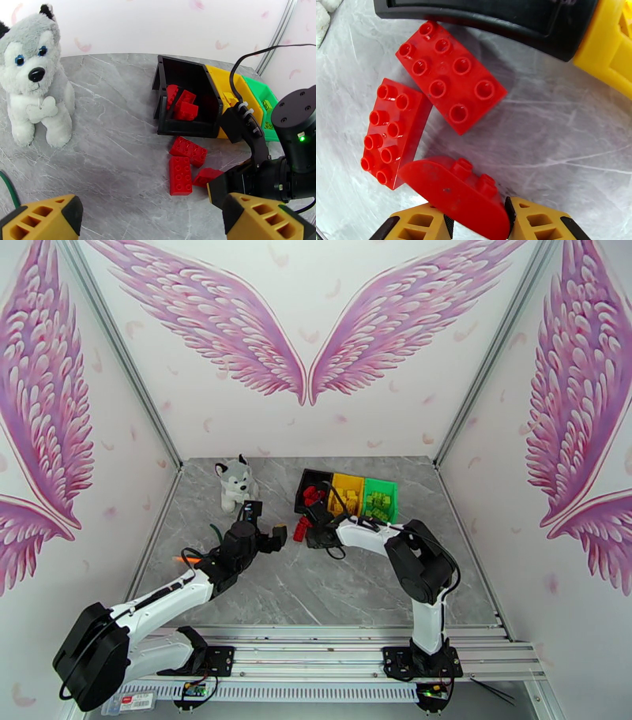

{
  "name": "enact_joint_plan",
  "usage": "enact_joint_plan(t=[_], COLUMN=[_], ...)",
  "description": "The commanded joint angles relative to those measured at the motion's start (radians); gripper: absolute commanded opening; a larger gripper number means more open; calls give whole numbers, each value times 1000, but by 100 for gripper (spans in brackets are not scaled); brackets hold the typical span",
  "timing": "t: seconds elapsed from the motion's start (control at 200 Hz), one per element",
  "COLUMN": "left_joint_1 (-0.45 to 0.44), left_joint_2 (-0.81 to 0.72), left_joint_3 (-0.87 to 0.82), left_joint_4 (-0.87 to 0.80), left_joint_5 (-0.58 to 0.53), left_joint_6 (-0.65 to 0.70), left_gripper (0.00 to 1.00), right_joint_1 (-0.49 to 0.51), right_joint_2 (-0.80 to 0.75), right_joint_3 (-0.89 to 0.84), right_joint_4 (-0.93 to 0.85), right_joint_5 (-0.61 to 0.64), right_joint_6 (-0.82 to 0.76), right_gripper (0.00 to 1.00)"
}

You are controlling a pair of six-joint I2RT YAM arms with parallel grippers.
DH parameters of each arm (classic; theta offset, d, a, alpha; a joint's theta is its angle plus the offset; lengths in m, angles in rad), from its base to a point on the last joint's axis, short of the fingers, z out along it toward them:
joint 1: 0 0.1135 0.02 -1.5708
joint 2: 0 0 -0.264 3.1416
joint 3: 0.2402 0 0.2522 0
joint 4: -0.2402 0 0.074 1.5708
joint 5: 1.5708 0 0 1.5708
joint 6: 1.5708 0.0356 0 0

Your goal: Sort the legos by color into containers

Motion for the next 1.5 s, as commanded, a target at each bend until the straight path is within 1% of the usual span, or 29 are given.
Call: enact_joint_plan(t=[0.0,0.155,0.27,0.33,0.77,0.885,0.98,1.105,1.2,1.345,1.495], left_joint_1=[4,5,6,5,5,5,6,6,5,6,5], left_joint_2=[2,8,24,31,45,55,57,59,64,75,74], left_joint_3=[18,20,30,33,40,42,42,42,42,42,42], left_joint_4=[-17,-17,-19,-20,-18,-16,-15,-14,-12,-7,-6], left_joint_5=[17,29,41,47,64,76,83,90,95,114,126], left_joint_6=[-7,-7,-9,-9,-11,-16,-20,-27,-31,-43,-53], left_gripper=[99,99,99,99,99,99,99,99,99,99,99], right_joint_1=[-3,-4,-4,-3,1,1,1,-5,-14,-32,-57], right_joint_2=[2,57,75,71,-86,-133,-156,-154,-127,-15,135], right_joint_3=[28,82,97,92,-40,-72,-67,-8,70,247,491], right_joint_4=[-31,-55,-60,-56,-19,-8,-18,-47,-62,-114,-202], right_joint_5=[45,62,76,76,30,25,31,55,61,61,98], right_joint_6=[-33,-64,-79,-79,-40,-30,-30,-34,-31,-24,-24], right_gripper=[41,38,29,26,12,10,10,11,13,14,14])
